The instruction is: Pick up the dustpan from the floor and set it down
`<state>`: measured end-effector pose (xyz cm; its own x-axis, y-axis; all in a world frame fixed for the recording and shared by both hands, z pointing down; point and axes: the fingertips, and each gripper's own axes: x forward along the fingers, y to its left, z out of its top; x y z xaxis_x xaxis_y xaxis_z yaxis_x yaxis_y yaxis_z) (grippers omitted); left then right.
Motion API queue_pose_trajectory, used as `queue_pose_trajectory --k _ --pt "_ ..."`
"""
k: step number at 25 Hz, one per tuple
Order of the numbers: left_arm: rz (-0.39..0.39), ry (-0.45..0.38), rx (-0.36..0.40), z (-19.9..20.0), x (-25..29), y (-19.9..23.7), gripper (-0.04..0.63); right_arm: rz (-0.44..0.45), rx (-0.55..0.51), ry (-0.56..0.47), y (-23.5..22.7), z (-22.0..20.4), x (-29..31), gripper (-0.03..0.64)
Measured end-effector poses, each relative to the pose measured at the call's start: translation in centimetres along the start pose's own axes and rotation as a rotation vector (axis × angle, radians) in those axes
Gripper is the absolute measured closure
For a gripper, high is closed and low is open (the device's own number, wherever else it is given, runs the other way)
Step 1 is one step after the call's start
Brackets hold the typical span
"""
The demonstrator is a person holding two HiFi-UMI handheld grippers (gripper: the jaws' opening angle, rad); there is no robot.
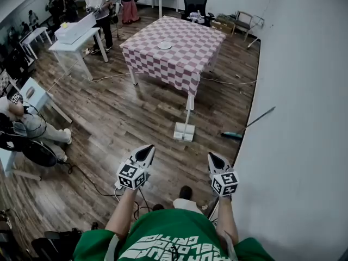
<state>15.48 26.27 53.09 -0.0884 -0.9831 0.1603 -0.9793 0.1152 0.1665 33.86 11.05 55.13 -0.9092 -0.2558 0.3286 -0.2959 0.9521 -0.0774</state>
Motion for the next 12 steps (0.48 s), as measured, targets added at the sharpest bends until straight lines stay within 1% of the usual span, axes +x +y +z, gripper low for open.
queue_pose_trajectory --k 8,12 --pt "0.036 -0.001 0.006 1.3 4.4 1.4 0.592 0.01 0.007 -0.014 -4.7 1.9 3.3 0.609" --pt "0.054 -0.009 0.014 0.6 6.6 1.3 0.592 0.021 0.011 -0.023 -7.2 1.2 4.6 0.609"
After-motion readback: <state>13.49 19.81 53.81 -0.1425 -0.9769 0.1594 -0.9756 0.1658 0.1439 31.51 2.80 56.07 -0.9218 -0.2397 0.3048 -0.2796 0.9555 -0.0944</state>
